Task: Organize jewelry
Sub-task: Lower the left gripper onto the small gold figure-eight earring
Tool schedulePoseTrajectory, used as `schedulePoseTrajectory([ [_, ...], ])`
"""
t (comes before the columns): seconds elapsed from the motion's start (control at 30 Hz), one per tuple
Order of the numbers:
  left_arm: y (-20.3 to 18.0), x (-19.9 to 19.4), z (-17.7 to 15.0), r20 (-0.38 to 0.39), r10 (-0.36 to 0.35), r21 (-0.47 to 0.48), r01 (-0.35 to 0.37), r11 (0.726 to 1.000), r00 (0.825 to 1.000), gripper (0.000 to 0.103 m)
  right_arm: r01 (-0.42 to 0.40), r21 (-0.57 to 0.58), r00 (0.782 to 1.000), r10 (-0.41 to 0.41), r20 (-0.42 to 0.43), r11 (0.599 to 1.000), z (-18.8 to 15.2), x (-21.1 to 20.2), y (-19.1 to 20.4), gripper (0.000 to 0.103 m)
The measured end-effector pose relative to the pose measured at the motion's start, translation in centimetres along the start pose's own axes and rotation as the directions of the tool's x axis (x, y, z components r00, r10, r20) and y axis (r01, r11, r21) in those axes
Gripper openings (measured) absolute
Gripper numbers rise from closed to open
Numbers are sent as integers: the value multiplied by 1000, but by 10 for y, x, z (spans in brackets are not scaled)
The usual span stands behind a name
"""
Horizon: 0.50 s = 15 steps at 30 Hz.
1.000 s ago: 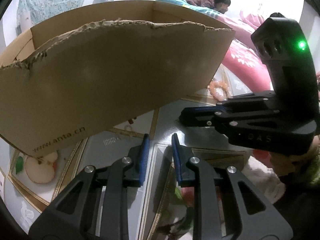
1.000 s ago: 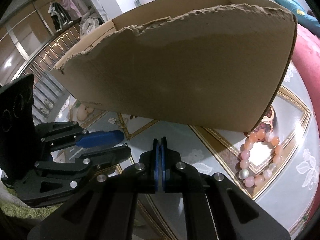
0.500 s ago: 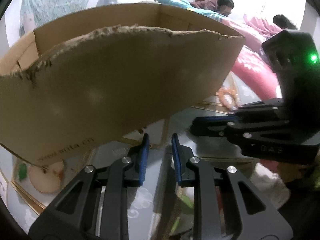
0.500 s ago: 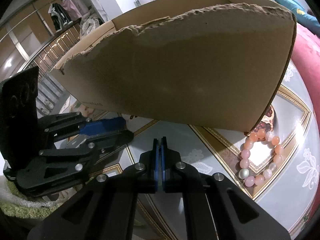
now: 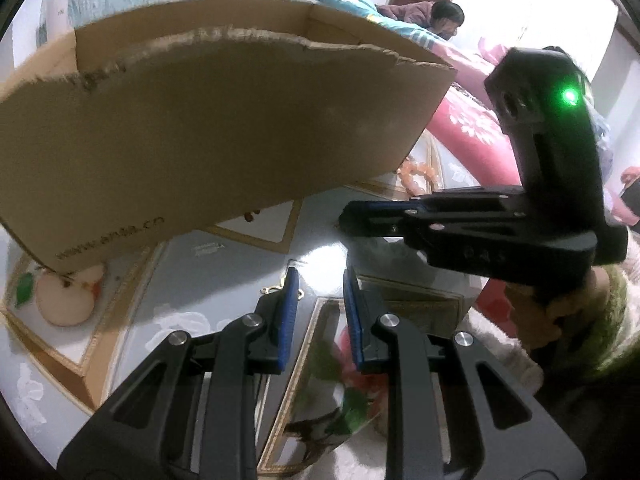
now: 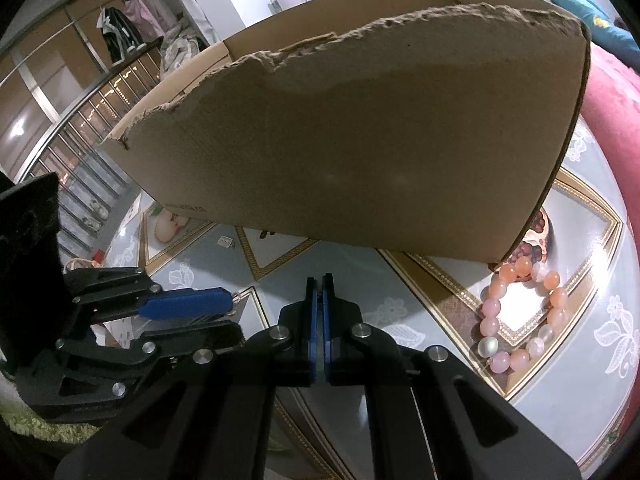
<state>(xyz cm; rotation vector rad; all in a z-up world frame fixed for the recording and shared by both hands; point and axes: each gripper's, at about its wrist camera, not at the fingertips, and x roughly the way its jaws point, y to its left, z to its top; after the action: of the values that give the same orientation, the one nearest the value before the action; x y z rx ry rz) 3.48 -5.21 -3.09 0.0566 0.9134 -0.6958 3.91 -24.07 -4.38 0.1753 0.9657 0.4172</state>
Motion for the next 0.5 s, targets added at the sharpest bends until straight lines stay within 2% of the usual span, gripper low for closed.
schedulePoseTrajectory([
  [0.13,-5,-10,-2,24,69,35,-70,997,997,25,0,0,1000,0,0,1000,0,0,0,3],
  [0.23,-4,-10,-3,13,106,22,-107,994,994,29,0,0,1000,0,0,1000,0,0,0,3],
  [0.5,2,0,-4,-21,124,-22,-124,992,992,30,3,-1,1000,-3,2,1000,0,0,0,3],
])
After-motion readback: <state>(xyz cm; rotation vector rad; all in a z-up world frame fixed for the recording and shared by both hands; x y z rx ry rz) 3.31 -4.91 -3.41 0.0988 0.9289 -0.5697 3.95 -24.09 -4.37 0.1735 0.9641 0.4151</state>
